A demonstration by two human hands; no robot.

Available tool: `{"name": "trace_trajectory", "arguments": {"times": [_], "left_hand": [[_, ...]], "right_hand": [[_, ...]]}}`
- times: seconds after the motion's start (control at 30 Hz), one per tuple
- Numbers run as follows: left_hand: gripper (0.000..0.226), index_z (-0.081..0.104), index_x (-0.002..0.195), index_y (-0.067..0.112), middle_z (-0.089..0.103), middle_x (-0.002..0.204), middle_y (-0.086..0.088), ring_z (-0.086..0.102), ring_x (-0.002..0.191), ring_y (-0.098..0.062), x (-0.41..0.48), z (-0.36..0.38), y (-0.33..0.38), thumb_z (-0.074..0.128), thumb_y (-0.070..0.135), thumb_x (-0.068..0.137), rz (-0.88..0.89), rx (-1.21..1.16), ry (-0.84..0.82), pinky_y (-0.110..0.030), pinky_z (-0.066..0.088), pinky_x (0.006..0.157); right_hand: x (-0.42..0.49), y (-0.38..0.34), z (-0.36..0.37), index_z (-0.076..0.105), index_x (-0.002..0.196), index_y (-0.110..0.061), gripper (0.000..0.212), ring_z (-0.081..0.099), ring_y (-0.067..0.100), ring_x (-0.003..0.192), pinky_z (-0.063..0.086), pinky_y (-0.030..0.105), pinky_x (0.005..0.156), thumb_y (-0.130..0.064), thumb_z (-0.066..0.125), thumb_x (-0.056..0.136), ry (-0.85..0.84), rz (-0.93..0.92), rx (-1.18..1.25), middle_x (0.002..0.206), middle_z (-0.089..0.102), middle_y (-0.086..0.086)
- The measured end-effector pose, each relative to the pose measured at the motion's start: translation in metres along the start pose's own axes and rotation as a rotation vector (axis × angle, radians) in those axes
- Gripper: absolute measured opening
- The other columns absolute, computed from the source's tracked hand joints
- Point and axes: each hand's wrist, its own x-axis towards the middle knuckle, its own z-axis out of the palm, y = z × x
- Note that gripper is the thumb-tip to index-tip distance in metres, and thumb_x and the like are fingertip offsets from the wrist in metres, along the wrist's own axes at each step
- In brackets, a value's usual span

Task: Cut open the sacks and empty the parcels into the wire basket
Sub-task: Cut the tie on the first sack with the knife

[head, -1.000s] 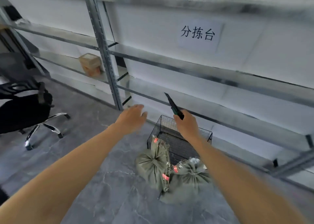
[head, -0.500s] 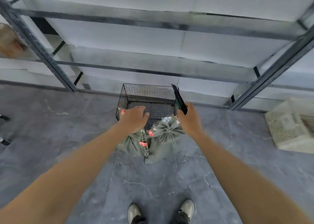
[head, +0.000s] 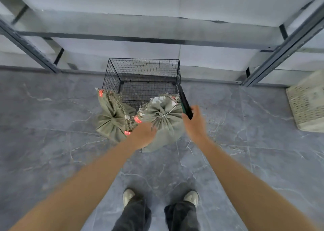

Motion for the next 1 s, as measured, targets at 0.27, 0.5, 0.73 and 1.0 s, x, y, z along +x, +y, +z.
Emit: {"name": "trace_trajectory", "arguments": {"times": [0.27, 0.5, 0.73, 1.0], "left_hand": [[0.039, 0.051, 0.128, 0.007, 0.064, 0.106, -0.01, 0.062, 0.098, -0.024, 0.11, 0.073, -0.044, 0.05, 0.029, 0.095, 0.033, -0.307, 0.195, -0.026, 0.047, 0.082], [0.042, 0.051, 0.12, 0.018, 0.061, 0.112, 0.006, 0.056, 0.102, -0.01, 0.179, 0.107, -0.051, 0.065, 0.038, 0.086, 0.291, -0.548, 0.475, -0.018, 0.043, 0.079], [0.045, 0.06, 0.116, 0.021, 0.065, 0.103, 0.013, 0.06, 0.089, 0.001, 0.209, 0.112, -0.062, 0.073, 0.04, 0.077, 0.41, -0.624, 0.503, -0.005, 0.044, 0.063], [0.024, 0.064, 0.096, 0.026, 0.066, 0.086, 0.015, 0.061, 0.078, 0.002, 0.209, 0.1, -0.069, 0.074, 0.033, 0.076, 0.476, -0.497, 0.49, -0.013, 0.044, 0.057]], "right_hand": [[0.067, 0.067, 0.075, 0.046, 0.117, -0.027, 0.028, 0.056, 0.014, 0.07, 0.047, 0.031, 0.062, -0.028, 0.054, 0.09, 0.057, -0.05, 0.137, 0.09, 0.057, -0.011], [0.117, 0.101, 0.129, 0.044, 0.124, -0.021, 0.036, 0.06, 0.02, 0.094, 0.049, 0.035, 0.078, -0.03, 0.054, 0.091, 0.08, -0.283, 0.242, 0.109, 0.062, 0.005], [0.148, 0.111, 0.145, 0.046, 0.112, -0.023, 0.018, 0.057, 0.0, 0.078, 0.043, 0.007, 0.062, -0.024, 0.053, 0.095, 0.086, -0.464, 0.305, 0.091, 0.06, -0.008], [0.152, 0.11, 0.147, 0.051, 0.113, -0.017, 0.02, 0.06, 0.012, 0.083, 0.049, 0.025, 0.072, -0.025, 0.053, 0.095, -0.018, -0.583, 0.273, 0.1, 0.063, 0.002]]}}
